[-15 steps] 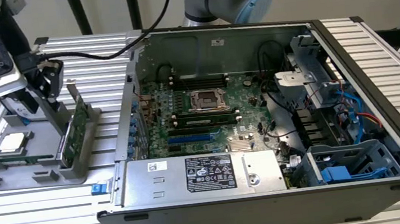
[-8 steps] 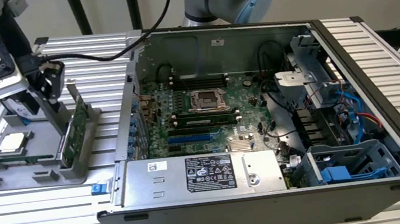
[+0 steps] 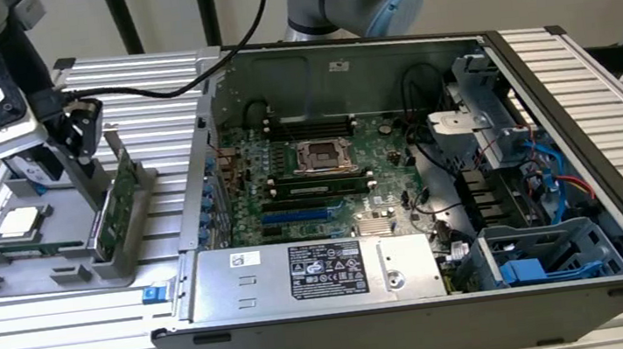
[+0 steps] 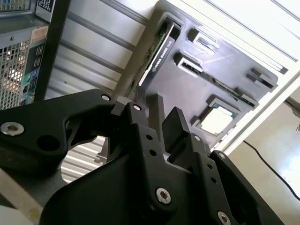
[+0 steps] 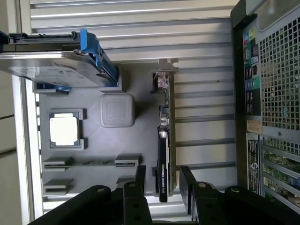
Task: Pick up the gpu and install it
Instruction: 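Pick up the gpu and move the gpu toward the slot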
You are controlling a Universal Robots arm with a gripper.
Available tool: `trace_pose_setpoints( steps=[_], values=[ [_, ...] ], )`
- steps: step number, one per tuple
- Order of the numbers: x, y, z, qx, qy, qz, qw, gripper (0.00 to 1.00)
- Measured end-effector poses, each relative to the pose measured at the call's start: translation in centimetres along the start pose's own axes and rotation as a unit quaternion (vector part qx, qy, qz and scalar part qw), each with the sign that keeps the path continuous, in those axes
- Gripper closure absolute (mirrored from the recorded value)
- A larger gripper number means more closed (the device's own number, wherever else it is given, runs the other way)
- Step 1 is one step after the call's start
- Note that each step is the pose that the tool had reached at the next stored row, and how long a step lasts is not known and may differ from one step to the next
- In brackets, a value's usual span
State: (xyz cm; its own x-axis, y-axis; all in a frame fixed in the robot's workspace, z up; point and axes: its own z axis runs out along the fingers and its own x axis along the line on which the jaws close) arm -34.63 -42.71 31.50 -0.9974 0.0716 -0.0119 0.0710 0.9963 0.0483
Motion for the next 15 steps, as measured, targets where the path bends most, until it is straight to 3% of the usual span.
trace_pose_setpoints(
  steps=[15],
  values=[
    [-0.03,-0.09,0.71,0.0001,0.0,0.0,1.0,0.0]
  ],
)
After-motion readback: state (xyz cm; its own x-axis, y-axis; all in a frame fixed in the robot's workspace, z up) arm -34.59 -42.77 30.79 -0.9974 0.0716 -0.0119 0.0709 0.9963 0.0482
